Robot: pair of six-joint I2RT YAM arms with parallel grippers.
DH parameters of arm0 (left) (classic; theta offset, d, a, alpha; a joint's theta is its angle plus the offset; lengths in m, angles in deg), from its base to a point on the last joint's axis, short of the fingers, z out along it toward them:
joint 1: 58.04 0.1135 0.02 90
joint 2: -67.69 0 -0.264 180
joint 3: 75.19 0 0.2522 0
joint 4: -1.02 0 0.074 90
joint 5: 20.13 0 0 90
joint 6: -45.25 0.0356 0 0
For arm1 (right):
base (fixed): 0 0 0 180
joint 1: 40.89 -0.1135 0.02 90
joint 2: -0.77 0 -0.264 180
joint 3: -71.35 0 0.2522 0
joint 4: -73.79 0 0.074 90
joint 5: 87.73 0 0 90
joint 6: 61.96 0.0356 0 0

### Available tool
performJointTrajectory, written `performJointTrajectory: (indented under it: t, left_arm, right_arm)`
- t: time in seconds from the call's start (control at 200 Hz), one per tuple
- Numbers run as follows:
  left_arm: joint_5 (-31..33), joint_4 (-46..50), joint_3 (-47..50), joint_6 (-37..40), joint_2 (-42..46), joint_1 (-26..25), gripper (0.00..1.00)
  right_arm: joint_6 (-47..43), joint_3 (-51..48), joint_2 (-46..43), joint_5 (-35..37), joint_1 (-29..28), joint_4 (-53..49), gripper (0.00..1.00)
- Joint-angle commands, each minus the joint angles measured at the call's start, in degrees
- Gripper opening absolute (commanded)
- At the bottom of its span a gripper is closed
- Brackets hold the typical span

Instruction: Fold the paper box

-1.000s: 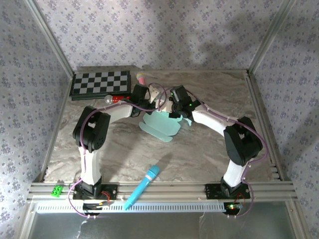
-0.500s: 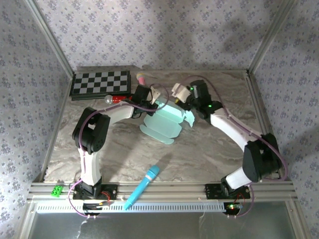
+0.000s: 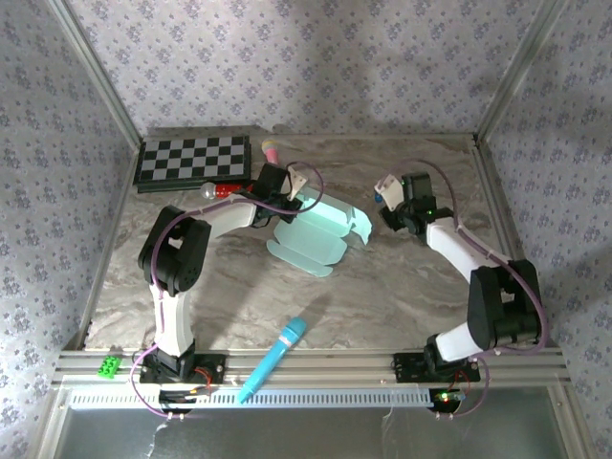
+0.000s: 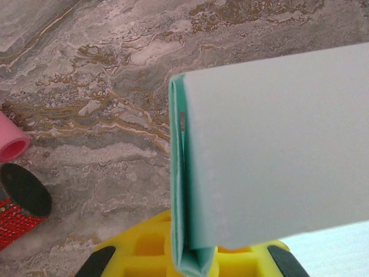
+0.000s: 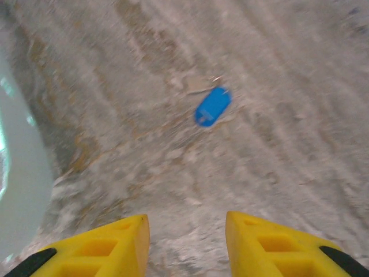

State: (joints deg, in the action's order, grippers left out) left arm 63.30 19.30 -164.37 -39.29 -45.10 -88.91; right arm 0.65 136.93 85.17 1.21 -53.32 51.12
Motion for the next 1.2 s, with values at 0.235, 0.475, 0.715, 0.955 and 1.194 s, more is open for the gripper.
performJointTrajectory:
  t: [0.235, 0.475, 0.715, 0.955, 1.194]
  left_arm:
    - [1.6, 0.6, 0.1, -1.3, 2.8, 0.1, 0.0]
    - [1.9, 1.0, 0.3, -2.3, 3.0, 0.2, 0.0]
    - [1.8, 0.7, 1.1, -2.7, 3.4, 0.2, 0.0]
    - [1.5, 0.4, 1.5, -2.9, 3.4, 0.1, 0.0]
    - [1.4, 0.0, 1.8, -3.6, 4.6, 0.0, 0.0]
  right_arm:
    - [-0.5, 0.5, 5.6, -6.6, -4.9, -4.2, 0.4]
    - [-1.7, 4.7, 9.1, -9.5, -8.0, -5.2, 0.37]
    - [-1.2, 8.8, 12.0, -11.9, -9.4, -5.6, 0.35]
    - [-0.1, 11.2, 13.7, -12.6, -9.6, -5.8, 0.34]
    - [3.8, 12.2, 13.3, -8.1, -7.3, -6.6, 0.34]
